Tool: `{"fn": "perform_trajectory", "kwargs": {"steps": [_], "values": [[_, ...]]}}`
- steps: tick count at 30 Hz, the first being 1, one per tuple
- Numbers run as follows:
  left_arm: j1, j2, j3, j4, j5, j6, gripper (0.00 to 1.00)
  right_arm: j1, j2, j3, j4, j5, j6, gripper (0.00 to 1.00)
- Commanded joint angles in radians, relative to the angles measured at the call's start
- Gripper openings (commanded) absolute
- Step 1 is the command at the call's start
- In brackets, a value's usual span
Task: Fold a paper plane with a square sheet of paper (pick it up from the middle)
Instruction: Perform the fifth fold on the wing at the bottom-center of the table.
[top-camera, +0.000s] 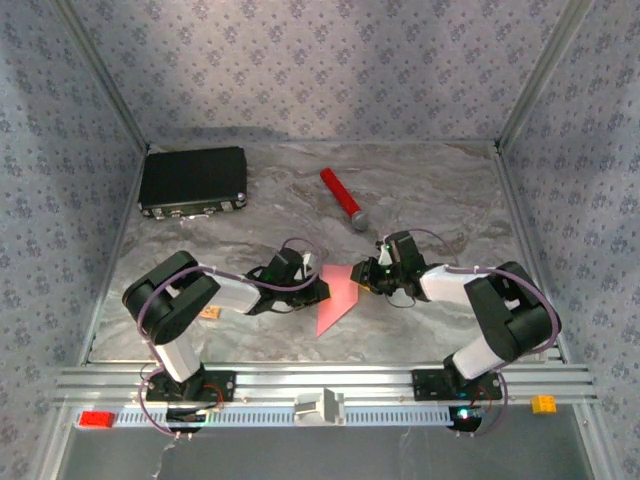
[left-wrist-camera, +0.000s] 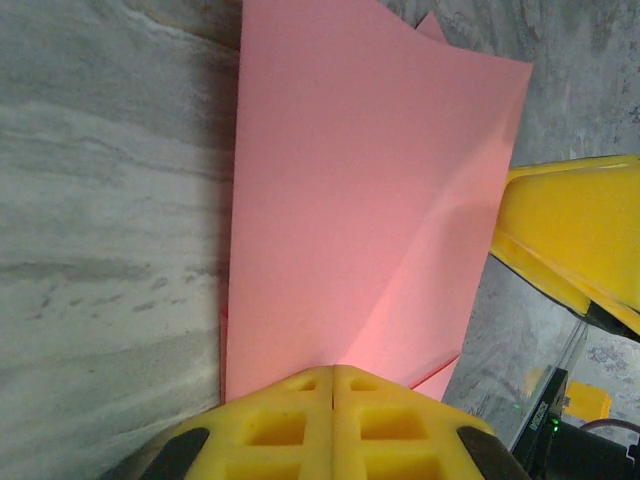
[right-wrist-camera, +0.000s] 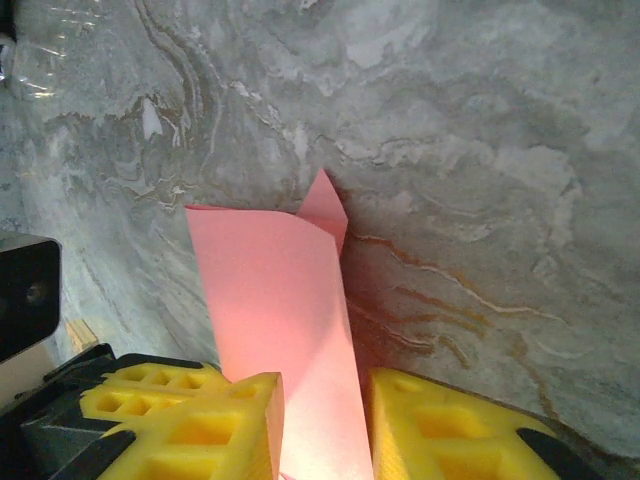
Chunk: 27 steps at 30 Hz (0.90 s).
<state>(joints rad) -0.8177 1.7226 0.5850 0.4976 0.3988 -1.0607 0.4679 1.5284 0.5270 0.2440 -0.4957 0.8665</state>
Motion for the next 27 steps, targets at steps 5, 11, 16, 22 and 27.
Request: {"fn": "perform_trajectory", "kwargs": {"steps": [5,11,16,22,27], "values": [[0.006,0.009,-0.021,-0.046,0.009,0.0,0.06,-0.012,-0.009,-0.036,0.045,-0.046,-0.005,0.29],[0.008,0.002,-0.021,-0.041,0.018,-0.001,0.06,-0.024,-0.007,-0.043,0.054,-0.088,-0.028,0.29],[0.012,-0.004,-0.02,-0.036,0.025,-0.002,0.06,-0.041,0.007,-0.038,0.057,-0.143,-0.056,0.29],[0.014,0.0,-0.023,-0.015,0.037,-0.01,0.07,-0.06,0.021,-0.033,0.046,-0.165,-0.088,0.29],[0.018,0.012,-0.029,0.016,0.052,-0.024,0.07,-0.061,0.048,-0.021,0.049,-0.193,-0.108,0.29]]}}
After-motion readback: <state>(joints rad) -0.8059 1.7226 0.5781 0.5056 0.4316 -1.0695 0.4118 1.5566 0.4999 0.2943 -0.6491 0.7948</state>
